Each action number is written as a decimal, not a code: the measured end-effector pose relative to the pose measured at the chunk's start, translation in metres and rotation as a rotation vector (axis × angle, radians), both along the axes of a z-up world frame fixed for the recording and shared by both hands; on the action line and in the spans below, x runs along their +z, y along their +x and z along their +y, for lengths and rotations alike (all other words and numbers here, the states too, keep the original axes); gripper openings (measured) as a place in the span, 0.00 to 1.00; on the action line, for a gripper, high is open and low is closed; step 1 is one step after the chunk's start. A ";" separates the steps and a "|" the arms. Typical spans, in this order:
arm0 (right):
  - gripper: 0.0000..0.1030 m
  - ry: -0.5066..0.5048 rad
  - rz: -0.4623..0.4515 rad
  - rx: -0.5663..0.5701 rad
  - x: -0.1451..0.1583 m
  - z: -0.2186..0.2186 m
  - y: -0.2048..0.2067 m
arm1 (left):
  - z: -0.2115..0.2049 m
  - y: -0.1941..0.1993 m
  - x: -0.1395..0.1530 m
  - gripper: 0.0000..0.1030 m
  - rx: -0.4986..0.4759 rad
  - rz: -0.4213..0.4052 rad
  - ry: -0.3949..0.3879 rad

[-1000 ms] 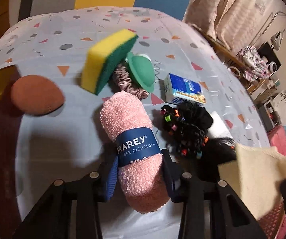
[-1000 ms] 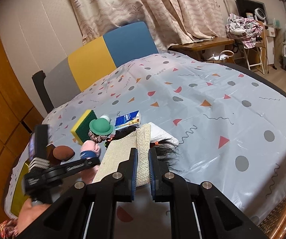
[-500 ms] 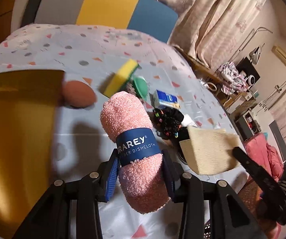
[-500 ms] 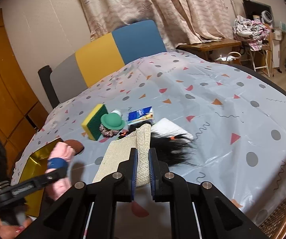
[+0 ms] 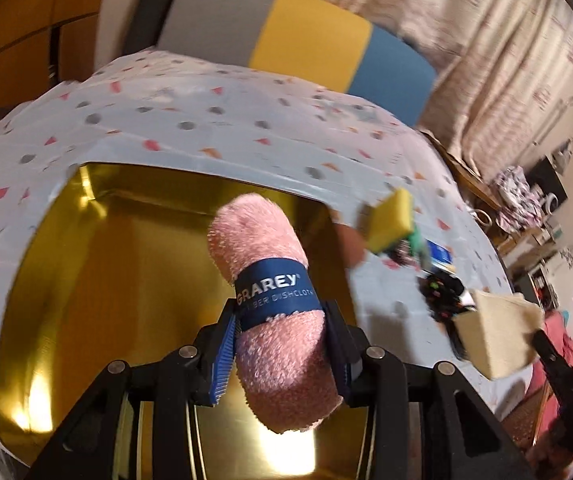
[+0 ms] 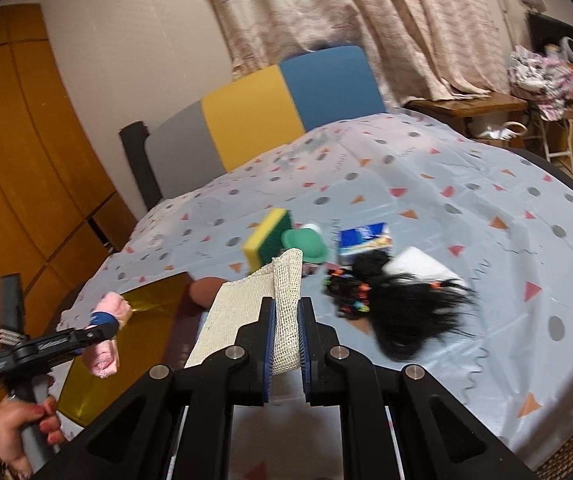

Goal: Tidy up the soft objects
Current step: 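Lower the pink towel into the gold tray with the left gripper while the right places the cloth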

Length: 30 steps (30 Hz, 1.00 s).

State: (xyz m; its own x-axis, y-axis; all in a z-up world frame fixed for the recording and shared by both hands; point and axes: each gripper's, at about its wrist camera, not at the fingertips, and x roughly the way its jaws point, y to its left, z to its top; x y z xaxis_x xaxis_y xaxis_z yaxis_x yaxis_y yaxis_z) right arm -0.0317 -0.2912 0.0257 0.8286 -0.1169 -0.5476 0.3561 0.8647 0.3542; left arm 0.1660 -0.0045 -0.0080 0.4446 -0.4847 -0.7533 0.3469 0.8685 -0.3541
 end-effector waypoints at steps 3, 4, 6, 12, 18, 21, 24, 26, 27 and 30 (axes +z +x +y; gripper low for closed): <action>0.11 -0.006 -0.006 0.028 0.005 0.014 0.007 | 0.020 0.018 -0.008 0.40 0.029 0.026 0.026; 0.11 -0.005 -0.007 0.039 0.007 0.019 0.010 | 0.025 0.025 -0.011 0.40 0.038 0.037 0.031; 0.11 0.000 -0.011 0.049 0.008 0.026 0.014 | 0.036 0.040 -0.018 0.37 0.063 0.054 0.037; 0.11 -0.001 -0.002 0.085 0.011 0.046 0.032 | 0.054 0.072 -0.030 0.36 0.116 0.067 0.101; 0.11 0.004 0.005 0.162 0.013 0.074 0.057 | 0.076 0.057 -0.024 0.41 0.176 0.063 0.012; 0.11 0.004 0.018 0.204 0.010 0.089 0.073 | 0.084 0.036 -0.021 0.44 0.197 0.054 -0.035; 0.11 -0.004 0.042 0.248 0.004 0.107 0.091 | 0.086 0.019 -0.022 0.44 0.178 0.072 -0.062; 0.11 0.003 0.054 0.270 -0.001 0.116 0.102 | 0.088 0.009 -0.022 0.44 0.175 0.075 -0.052; 0.11 0.007 0.061 0.279 -0.003 0.119 0.106 | 0.089 0.005 -0.021 0.44 0.178 0.070 -0.045; 0.11 0.017 0.083 0.303 -0.009 0.129 0.124 | 0.100 -0.008 -0.017 0.44 0.218 0.055 -0.052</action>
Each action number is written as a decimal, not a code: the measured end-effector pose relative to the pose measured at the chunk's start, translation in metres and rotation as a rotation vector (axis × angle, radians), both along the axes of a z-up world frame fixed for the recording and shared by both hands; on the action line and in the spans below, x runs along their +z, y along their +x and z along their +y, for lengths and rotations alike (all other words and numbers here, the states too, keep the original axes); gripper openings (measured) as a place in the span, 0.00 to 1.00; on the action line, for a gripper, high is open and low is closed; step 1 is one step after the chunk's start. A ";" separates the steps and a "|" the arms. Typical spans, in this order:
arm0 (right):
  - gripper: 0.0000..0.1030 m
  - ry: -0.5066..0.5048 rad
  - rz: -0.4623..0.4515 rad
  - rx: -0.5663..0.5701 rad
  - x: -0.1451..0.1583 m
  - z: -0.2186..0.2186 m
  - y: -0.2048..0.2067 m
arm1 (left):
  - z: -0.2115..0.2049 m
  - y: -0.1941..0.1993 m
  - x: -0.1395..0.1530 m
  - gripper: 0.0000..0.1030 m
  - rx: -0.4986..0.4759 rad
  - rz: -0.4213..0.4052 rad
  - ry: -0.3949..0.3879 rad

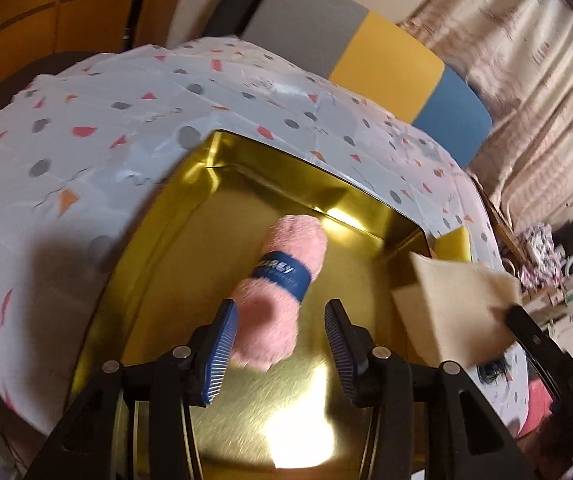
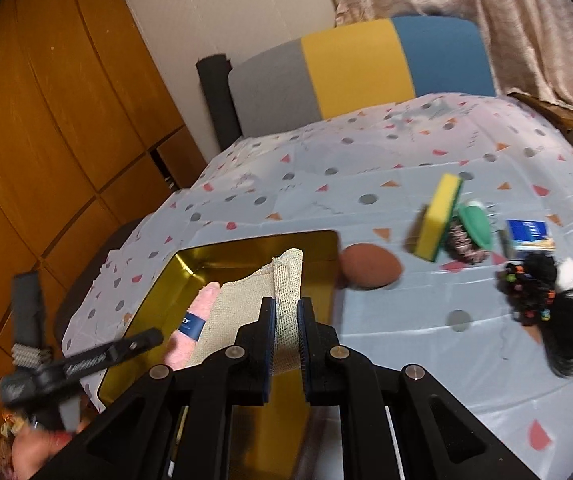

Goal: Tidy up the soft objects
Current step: 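Lower the pink towel into the gold tray with the left gripper while the right places the cloth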

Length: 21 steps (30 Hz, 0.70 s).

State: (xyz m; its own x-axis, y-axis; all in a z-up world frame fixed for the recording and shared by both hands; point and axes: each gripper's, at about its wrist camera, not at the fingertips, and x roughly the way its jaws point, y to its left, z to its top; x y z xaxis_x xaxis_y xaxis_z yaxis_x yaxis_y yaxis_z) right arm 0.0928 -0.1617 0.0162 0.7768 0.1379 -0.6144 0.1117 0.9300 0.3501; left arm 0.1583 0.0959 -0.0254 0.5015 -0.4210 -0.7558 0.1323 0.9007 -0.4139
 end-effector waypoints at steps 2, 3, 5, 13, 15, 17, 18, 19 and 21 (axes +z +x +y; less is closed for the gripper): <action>0.11 0.016 0.015 0.014 -0.004 0.006 0.015 | 0.008 -0.007 0.000 0.44 0.018 0.005 -0.022; 0.11 0.025 0.022 0.019 -0.006 0.009 0.021 | 0.010 -0.010 0.000 0.44 0.025 0.008 -0.026; 0.11 0.064 0.034 0.033 -0.008 0.015 0.036 | 0.015 -0.016 -0.001 0.44 0.039 0.011 -0.025; 0.11 0.052 0.073 0.163 -0.012 0.075 0.104 | 0.032 -0.027 0.000 0.44 0.095 -0.003 -0.034; 0.11 0.043 0.096 0.198 -0.018 0.089 0.122 | 0.038 -0.028 -0.001 0.44 0.116 0.000 -0.039; 0.11 0.032 0.124 0.227 -0.025 0.103 0.139 | 0.043 -0.027 -0.003 0.44 0.129 0.010 -0.047; 0.11 0.028 0.135 0.240 -0.027 0.107 0.145 | 0.045 -0.027 -0.003 0.44 0.137 0.011 -0.051; 0.12 0.028 0.148 0.267 -0.031 0.114 0.153 | 0.048 -0.026 -0.004 0.44 0.147 0.012 -0.054; 0.19 0.008 0.154 0.288 -0.036 0.124 0.164 | 0.052 -0.025 -0.005 0.44 0.162 0.015 -0.058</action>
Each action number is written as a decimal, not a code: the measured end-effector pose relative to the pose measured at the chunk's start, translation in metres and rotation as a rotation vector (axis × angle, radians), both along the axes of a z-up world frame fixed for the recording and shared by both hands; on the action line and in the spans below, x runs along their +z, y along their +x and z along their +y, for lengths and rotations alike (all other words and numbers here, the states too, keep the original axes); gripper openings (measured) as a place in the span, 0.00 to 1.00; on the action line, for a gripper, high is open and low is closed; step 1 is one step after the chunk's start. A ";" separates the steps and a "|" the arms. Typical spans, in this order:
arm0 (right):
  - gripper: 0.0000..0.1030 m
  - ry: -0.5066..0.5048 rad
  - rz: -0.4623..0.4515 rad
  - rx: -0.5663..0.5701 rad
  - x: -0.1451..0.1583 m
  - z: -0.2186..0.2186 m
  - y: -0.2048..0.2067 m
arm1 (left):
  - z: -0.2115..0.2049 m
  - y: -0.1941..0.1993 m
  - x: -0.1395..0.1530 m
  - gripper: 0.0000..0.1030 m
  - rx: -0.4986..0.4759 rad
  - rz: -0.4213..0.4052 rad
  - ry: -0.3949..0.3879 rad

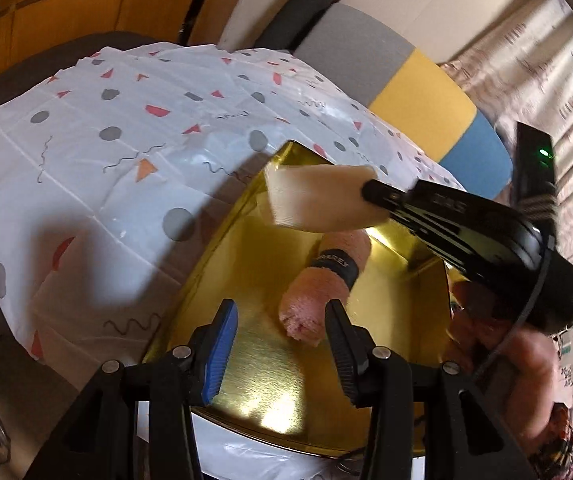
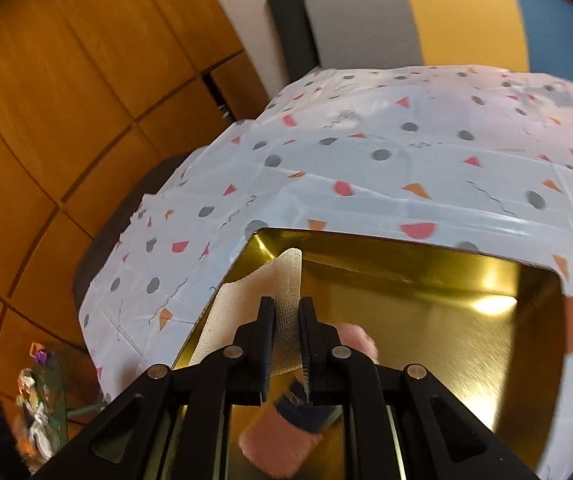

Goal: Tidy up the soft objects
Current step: 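Lower the pink towel into the gold tray with the left gripper while the right places the cloth, then grasp the white block with the right gripper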

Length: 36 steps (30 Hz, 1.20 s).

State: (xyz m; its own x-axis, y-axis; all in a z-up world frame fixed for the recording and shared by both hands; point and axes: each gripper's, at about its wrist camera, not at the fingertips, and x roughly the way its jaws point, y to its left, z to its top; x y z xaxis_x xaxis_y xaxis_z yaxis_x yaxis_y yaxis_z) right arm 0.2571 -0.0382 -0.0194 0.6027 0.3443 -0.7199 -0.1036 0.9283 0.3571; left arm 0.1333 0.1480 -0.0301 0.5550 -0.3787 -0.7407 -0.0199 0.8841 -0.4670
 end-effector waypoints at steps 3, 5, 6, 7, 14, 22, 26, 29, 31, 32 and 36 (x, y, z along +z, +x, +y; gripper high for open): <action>0.57 -0.082 -0.008 0.002 -0.004 0.011 0.013 | 0.002 0.001 -0.001 0.44 0.007 0.001 -0.007; 0.81 -0.088 -0.038 -0.030 0.000 0.004 0.013 | 0.002 0.000 -0.001 0.44 0.004 0.002 -0.009; 0.81 -0.066 -0.062 -0.036 0.005 -0.003 0.009 | 0.001 0.000 -0.002 0.44 -0.001 0.004 -0.015; 0.81 -0.048 -0.079 -0.036 0.009 -0.008 0.007 | 0.000 0.000 -0.002 0.44 -0.006 0.003 -0.021; 0.82 -0.021 -0.166 -0.135 0.038 -0.058 -0.041 | -0.018 -0.007 -0.001 0.44 -0.066 -0.008 -0.031; 0.87 -0.049 -0.179 -0.269 0.045 -0.125 -0.109 | -0.064 -0.028 0.012 0.44 -0.230 -0.093 0.000; 0.87 -0.070 -0.145 -0.312 0.037 -0.153 -0.138 | -0.088 -0.040 0.015 0.44 -0.312 -0.110 -0.001; 0.87 -0.091 -0.125 -0.327 0.029 -0.168 -0.161 | -0.107 -0.050 0.017 0.44 -0.376 -0.108 -0.001; 0.87 -0.112 -0.111 -0.334 0.022 -0.177 -0.175 | -0.119 -0.057 0.017 0.44 -0.412 -0.109 0.008; 0.87 -0.123 -0.103 -0.335 0.019 -0.181 -0.182 | -0.125 -0.061 0.017 0.44 -0.432 -0.110 0.015; 0.87 -0.173 -0.067 -0.333 -0.001 -0.198 -0.204 | -0.149 -0.075 0.014 0.44 -0.498 -0.101 0.034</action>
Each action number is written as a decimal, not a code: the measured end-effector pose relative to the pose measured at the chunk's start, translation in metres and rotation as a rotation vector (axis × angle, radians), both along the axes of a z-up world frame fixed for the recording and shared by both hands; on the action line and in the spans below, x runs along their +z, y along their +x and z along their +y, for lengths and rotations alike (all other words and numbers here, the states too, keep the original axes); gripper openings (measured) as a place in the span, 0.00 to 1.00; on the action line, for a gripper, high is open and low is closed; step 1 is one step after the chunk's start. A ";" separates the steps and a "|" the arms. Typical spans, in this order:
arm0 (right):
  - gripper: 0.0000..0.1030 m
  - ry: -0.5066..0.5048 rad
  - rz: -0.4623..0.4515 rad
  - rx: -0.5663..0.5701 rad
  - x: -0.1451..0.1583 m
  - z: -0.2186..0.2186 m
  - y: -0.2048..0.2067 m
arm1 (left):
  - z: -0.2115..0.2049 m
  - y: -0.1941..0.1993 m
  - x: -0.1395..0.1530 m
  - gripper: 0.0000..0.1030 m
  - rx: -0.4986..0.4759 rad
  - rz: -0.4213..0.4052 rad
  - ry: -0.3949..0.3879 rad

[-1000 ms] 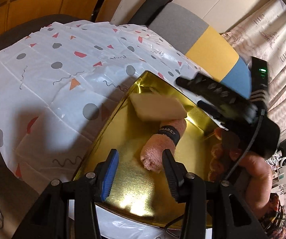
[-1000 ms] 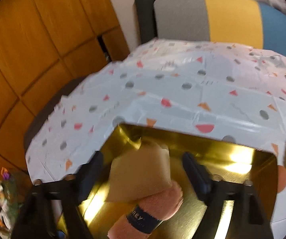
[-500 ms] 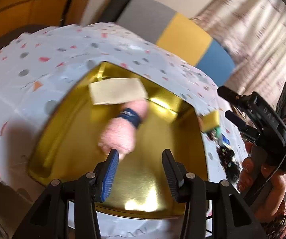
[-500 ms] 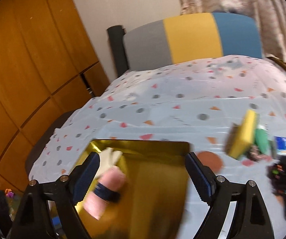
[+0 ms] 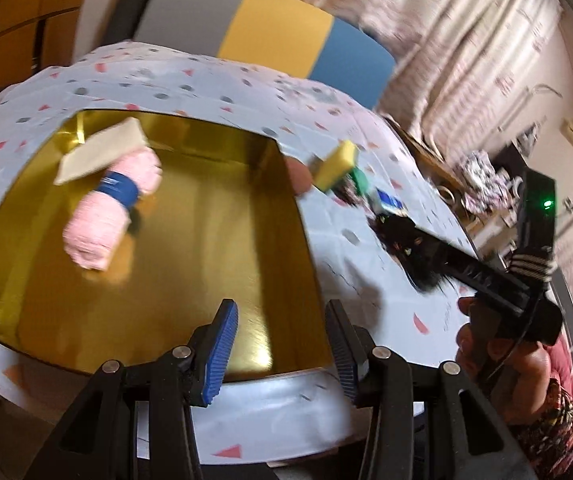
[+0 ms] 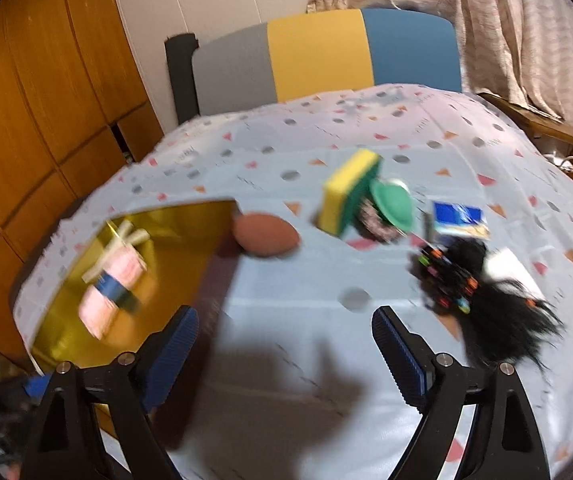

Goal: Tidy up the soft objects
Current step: 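Grasp the white block with the right gripper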

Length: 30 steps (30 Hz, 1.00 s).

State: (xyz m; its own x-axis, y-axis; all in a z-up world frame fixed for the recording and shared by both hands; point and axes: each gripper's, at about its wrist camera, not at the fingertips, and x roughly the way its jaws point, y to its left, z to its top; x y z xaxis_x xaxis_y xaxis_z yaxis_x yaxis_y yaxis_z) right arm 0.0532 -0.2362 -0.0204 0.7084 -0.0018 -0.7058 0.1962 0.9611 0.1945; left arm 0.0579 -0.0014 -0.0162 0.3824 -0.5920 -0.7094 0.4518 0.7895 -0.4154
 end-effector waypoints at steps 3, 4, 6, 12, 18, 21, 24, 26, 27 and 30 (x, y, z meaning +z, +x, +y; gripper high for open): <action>0.87 -0.018 0.039 -0.013 -0.014 -0.015 -0.012 | -0.015 -0.010 0.000 0.44 -0.035 0.001 0.003; 0.87 -0.025 0.046 -0.016 -0.017 -0.022 -0.015 | -0.018 -0.012 0.001 0.44 -0.046 -0.002 0.004; 0.88 -0.070 0.051 -0.016 -0.019 -0.036 -0.014 | -0.027 -0.017 0.002 0.44 -0.059 -0.001 0.006; 0.88 -0.237 0.100 -0.018 -0.027 -0.094 0.018 | -0.046 -0.025 0.005 0.44 -0.072 0.016 0.006; 0.88 -0.040 0.242 -0.052 -0.060 -0.135 0.035 | -0.062 -0.034 0.006 0.44 -0.077 0.022 0.009; 0.88 0.129 0.204 0.014 -0.062 -0.128 0.023 | -0.072 -0.035 0.005 0.44 -0.086 0.023 0.024; 0.88 0.218 0.137 0.070 -0.048 -0.125 0.006 | -0.083 -0.036 0.003 0.44 -0.102 0.024 0.038; 0.88 0.205 0.077 0.029 -0.031 -0.138 -0.003 | -0.087 -0.037 0.002 0.44 -0.103 0.024 0.046; 0.88 0.185 0.045 -0.026 -0.022 -0.153 -0.007 | -0.090 -0.037 0.001 0.44 -0.105 0.027 0.048; 0.88 0.058 0.031 -0.157 -0.011 -0.188 -0.012 | -0.098 -0.038 -0.001 0.44 -0.109 0.033 0.053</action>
State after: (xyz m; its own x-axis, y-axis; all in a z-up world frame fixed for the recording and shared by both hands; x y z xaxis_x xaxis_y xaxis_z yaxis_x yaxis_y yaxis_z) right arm 0.0416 -0.4240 -0.0313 0.6804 -0.0693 -0.7295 0.3498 0.9055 0.2403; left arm 0.0195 -0.0994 -0.0173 0.2935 -0.5905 -0.7518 0.5227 0.7575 -0.3910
